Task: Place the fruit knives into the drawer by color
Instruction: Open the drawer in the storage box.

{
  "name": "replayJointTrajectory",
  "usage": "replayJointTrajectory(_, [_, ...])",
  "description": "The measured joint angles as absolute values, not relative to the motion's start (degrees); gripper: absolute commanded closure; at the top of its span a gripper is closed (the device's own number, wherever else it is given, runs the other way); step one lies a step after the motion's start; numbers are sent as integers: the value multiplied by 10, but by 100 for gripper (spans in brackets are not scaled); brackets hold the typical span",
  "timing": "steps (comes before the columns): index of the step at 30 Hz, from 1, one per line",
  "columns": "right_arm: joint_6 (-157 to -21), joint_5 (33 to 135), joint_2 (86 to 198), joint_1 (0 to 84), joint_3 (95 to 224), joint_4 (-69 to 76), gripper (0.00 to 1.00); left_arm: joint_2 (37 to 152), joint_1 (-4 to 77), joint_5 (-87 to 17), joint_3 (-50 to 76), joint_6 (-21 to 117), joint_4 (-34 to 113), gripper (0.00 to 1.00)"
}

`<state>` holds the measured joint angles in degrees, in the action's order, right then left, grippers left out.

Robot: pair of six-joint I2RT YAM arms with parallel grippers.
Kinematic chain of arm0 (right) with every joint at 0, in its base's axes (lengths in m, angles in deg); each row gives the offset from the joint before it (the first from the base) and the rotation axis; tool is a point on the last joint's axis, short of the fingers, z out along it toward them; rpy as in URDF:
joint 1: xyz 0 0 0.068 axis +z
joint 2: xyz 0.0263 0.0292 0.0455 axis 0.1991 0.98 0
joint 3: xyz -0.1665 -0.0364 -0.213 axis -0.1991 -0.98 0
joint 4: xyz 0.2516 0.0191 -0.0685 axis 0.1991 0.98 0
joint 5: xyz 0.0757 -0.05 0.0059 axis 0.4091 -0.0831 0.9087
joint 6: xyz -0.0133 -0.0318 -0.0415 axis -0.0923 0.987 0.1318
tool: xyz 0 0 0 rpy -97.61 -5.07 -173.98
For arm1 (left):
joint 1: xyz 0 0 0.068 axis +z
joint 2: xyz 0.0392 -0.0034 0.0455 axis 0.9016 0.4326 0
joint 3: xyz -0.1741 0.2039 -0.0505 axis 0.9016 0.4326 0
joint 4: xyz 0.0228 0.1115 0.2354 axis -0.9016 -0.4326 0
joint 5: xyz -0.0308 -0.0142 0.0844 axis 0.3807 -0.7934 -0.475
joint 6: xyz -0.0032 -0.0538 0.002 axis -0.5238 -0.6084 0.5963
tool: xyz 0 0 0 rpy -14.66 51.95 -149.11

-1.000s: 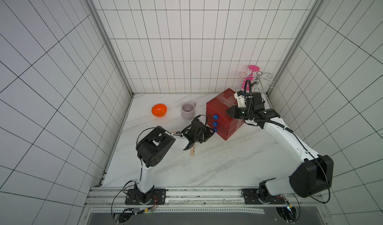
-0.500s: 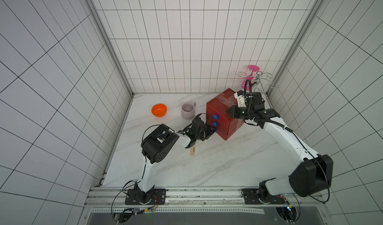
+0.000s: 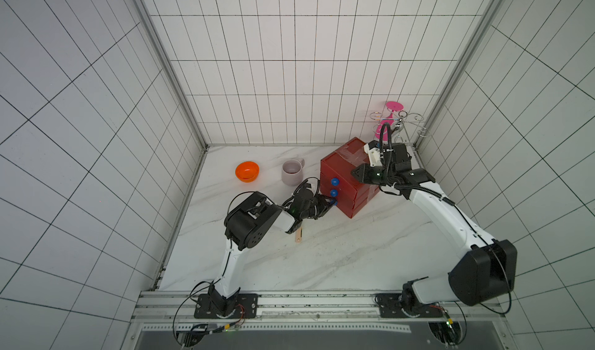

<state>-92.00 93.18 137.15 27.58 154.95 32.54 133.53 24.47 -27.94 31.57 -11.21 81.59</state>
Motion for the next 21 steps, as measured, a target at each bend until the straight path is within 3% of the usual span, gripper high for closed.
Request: replayJointTrajectory(21, [-920,945,1380,276,1553,318,81,1282,248,-310,453,-135,915,80])
